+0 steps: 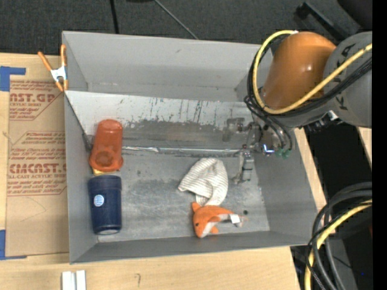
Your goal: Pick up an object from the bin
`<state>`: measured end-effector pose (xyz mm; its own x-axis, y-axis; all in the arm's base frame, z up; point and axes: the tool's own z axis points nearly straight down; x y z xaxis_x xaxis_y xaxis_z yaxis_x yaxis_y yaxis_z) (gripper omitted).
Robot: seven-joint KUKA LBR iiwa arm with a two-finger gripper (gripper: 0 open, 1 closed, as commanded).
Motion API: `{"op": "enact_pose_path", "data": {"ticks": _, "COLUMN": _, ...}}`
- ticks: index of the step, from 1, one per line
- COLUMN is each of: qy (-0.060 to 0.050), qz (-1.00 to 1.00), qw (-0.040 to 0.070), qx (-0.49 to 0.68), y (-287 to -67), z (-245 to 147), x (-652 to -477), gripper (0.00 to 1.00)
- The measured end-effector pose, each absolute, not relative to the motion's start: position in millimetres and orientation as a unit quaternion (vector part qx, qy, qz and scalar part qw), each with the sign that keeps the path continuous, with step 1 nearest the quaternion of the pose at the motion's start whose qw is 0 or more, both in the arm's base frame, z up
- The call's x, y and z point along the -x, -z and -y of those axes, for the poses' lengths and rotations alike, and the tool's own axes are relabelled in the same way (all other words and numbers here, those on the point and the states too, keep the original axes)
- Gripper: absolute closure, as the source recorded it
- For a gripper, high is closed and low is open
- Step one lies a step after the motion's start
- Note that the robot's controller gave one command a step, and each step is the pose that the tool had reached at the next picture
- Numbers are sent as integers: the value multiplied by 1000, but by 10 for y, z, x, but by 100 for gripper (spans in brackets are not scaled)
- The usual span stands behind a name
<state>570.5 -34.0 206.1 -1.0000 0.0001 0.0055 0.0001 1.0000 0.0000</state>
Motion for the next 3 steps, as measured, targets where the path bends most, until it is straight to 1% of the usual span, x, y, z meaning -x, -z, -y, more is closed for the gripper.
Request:
{"op": "enact_pose_path", "data": {"ticks": 1, "qy": 0, "qz": 1000, "qw": -1, "qx": 0, "y": -2107, "z": 341, "x": -5720, "gripper": 0}}
{"op": "enact_pose_path", "data": {"ticks": 2, "qy": 1, "qz": 1000, "qw": -4, "qx": 25, "y": -1533, "z": 308, "x": -5655, "gripper": 0}}
{"op": "enact_pose_path", "data": {"ticks": 3, "qy": 0, "qz": 1000, "qw": -2, "qx": -17, "y": -1002, "z": 312, "x": -5639, "gripper": 0}}
